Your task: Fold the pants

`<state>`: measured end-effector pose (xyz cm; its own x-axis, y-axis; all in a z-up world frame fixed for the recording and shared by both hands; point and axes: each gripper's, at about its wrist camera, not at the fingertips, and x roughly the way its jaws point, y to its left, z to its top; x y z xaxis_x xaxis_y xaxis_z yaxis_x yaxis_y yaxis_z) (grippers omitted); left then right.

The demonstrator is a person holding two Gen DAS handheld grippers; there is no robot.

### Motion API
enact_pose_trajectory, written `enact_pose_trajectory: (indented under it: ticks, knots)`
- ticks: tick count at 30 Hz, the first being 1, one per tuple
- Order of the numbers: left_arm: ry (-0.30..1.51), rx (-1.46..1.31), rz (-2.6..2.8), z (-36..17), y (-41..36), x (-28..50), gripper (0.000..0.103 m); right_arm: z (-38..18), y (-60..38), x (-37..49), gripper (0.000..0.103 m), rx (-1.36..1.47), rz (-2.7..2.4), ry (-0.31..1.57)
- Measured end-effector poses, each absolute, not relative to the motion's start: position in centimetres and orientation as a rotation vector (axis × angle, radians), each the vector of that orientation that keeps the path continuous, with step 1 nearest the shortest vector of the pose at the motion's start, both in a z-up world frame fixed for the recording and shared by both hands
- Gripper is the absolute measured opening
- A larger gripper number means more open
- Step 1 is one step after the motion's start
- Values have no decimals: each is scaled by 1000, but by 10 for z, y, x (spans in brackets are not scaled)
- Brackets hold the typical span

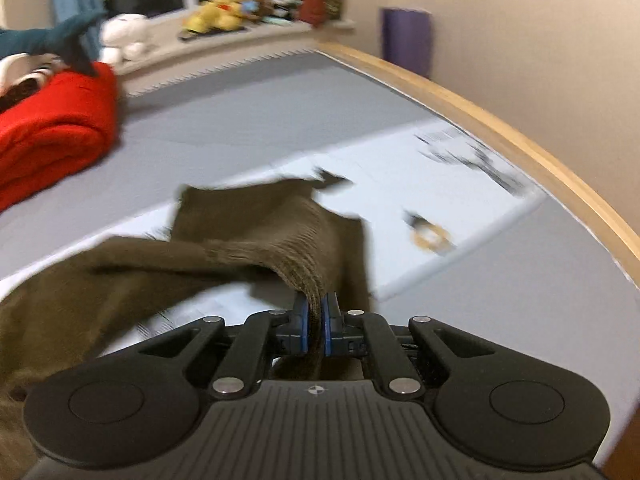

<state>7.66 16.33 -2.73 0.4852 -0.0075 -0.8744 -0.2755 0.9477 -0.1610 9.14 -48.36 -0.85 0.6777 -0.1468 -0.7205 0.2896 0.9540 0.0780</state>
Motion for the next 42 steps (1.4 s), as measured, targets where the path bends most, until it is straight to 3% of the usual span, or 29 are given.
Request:
enact_pose_trajectory:
  ticks: [5, 9, 12, 14, 17, 25, 34, 38, 42]
  knots:
    - [1058, -314, 179, -28, 175, 68, 85, -70, -541, 59, 7, 393, -387, 1068]
    - [1062, -337, 195, -30, 188, 62, 85, -74, -550, 59, 9, 371, -309, 1048]
    - [1062, -362, 228, -31, 200, 58, 85, -63, -544, 61, 22, 306, -275, 965]
    - [1063, -373, 245, -31, 204, 57, 85, -57, -535, 67, 38, 208, -260, 912]
    - [1070, -371, 249, -34, 203, 60, 85, -55, -518, 79, 47, 45, -198, 868]
    - [1089, -355, 225, -39, 196, 68, 86, -92, -485, 113, 54, -227, -83, 978]
    - [1111, -365, 257, -46, 212, 64, 86, -121, -498, 124, 49, -275, -169, 1015]
    - [1111, -363, 255, -45, 209, 65, 86, -112, -504, 123, 13, -235, -172, 972]
    - [1111, -353, 244, -44, 202, 67, 86, -91, -517, 117, 8, -144, -229, 893]
